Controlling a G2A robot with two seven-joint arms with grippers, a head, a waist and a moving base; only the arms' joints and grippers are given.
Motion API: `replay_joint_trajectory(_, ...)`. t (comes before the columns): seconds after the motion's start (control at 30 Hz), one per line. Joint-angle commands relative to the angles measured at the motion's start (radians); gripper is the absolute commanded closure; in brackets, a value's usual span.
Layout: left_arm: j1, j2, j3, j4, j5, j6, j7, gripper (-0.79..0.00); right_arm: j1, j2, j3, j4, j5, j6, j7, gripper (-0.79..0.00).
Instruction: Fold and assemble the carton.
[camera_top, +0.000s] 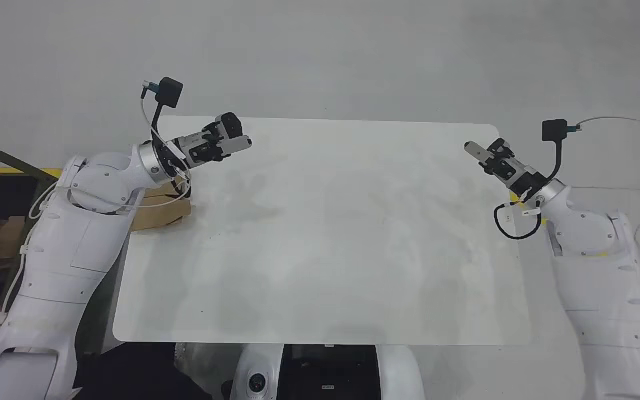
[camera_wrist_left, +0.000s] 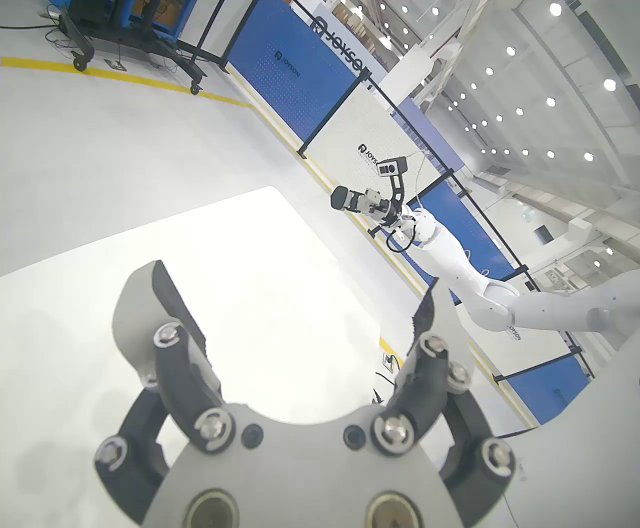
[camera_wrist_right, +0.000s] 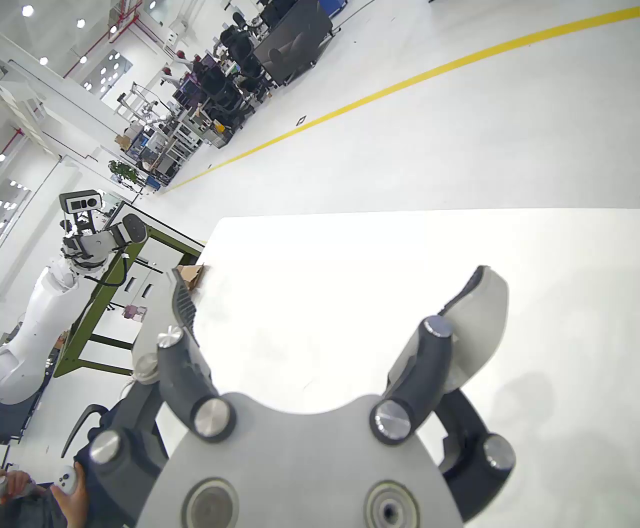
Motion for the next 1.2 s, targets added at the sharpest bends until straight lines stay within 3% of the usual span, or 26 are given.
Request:
replay_joint_trajectory(0.0,0.0,0.0,0.0,0.0,0.0,0.0,0.0,-0.785,0.0,0.0,0.0,0.0,0.0,0.0,0.0,-0.785)
replay_joint_trajectory(0.7,0.0,0.0,0.0,0.0,0.0,0.0,0.0,-0.785,0.0,0.0,0.0,0.0,0.0,0.0,0.0,-0.785)
replay_joint_trajectory(0.93,0.01,-0.003,-0.009,0.004,0.069,0.087,0.062,-0.785,0.0,0.0,0.0,0.0,0.0,0.0,0.0,-0.785)
replay_joint_trajectory(1.17,-0.008,-0.001,-0.03,0.074,-0.015,0.176,-0.024,-0.785,0.0,0.0,0.0,0.0,0.0,0.0,0.0,-0.785)
